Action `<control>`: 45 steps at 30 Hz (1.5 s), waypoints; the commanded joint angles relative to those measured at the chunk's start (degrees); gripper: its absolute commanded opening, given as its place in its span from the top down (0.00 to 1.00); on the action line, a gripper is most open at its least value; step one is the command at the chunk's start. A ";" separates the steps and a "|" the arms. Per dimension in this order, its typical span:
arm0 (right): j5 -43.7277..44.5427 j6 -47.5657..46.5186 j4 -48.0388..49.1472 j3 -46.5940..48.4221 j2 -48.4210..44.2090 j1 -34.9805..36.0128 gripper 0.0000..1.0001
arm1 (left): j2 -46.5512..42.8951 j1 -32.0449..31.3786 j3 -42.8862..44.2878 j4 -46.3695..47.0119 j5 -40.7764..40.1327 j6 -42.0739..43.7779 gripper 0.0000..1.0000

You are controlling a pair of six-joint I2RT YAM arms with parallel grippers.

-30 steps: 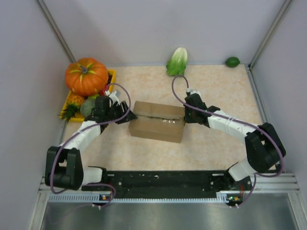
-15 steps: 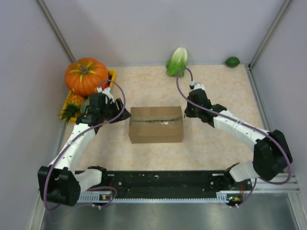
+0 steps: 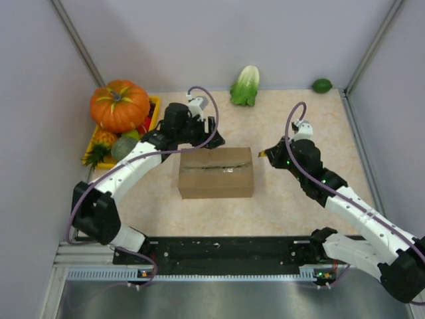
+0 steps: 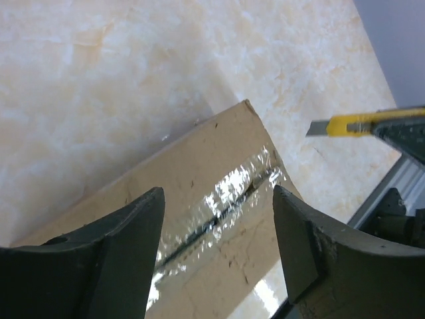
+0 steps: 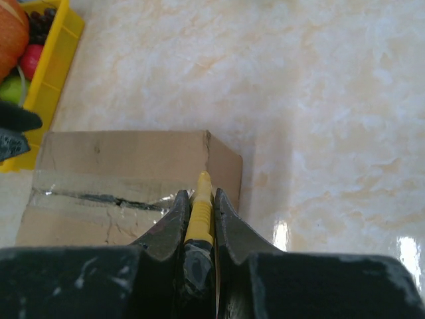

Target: Unpack the express box

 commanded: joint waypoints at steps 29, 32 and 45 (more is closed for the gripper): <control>1.23 13.15 14.88 -9.84 0.92 -0.52 1.00 | 28.96 -12.74 21.37 -2.55 -10.84 18.64 0.44; 1.94 12.80 14.79 -9.67 0.39 -0.52 1.00 | 29.14 -12.82 20.32 -3.43 -12.25 19.69 0.46; 2.29 11.93 18.92 -9.05 3.38 -0.87 1.00 | 27.82 -13.09 16.10 -3.61 -14.90 20.93 0.53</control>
